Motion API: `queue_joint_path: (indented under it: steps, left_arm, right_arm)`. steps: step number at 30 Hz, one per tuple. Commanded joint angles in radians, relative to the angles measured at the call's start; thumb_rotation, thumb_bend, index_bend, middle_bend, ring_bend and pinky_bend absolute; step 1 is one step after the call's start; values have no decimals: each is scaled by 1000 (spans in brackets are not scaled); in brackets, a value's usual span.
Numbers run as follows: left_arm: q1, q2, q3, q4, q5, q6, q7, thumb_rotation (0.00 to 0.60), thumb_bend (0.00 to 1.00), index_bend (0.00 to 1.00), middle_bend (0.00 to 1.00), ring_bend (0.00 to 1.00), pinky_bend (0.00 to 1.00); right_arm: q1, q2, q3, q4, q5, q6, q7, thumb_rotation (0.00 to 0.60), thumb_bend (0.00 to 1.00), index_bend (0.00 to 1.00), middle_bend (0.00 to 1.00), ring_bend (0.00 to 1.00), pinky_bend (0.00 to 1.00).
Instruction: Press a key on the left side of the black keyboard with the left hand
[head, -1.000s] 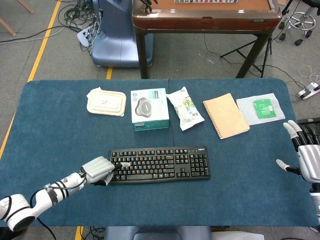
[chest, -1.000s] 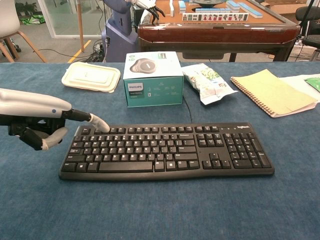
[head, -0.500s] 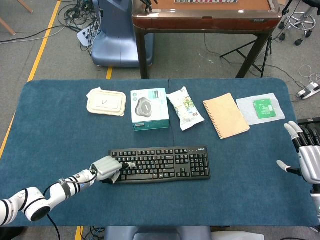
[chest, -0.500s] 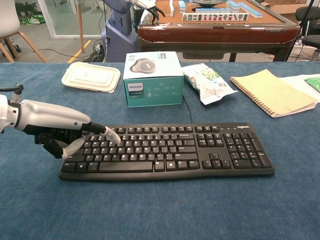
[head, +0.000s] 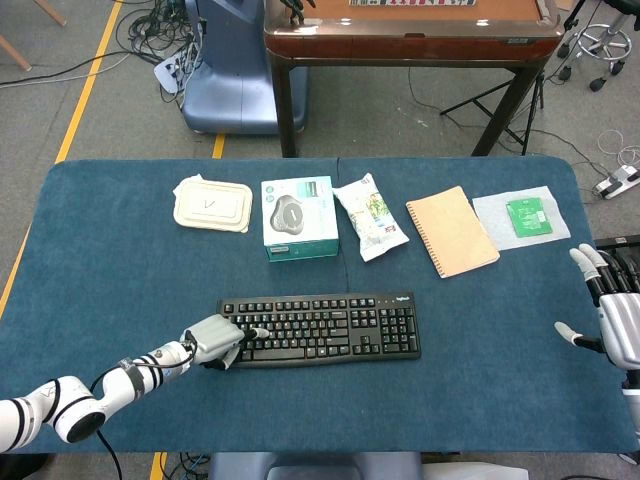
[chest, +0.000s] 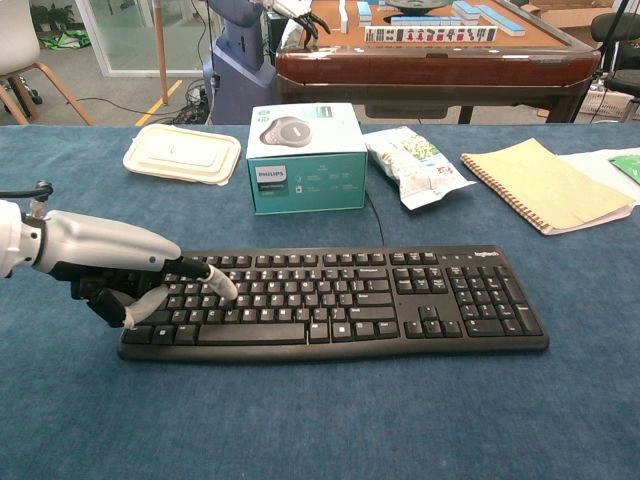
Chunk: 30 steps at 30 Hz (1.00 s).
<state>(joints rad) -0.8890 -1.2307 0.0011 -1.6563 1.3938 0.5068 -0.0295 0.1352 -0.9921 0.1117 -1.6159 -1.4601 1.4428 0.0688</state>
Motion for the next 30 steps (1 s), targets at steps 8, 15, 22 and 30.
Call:
queue_joint_path:
  steps: [8,15,22,30]
  left_arm:
    - [-11,-13,17,11,-30,-12,22,600,945,124,1000,1000,962]
    - [-15,-15,22,11,-49,-9,36,600,945,124,1000,1000,961]
    - [9,27,12,-36,-36,51,2,600,945,124,999,1000,961]
    - [127,103,-5,-64,-7,273,-73,599,837,108,838,860,924]
  right_arm:
    - [-2,-3,-1,7,2,-1,4,600,47,0,39,67,41]
    - [-1,-4,0,7,1,-1,4,600,46,0,39,67,41]
    - [-5,-2,0,7,1,4,6,600,46,0,39,67,41]
    - [-9,-1,0,13,8,3,11,600,46,0,39,67,41]
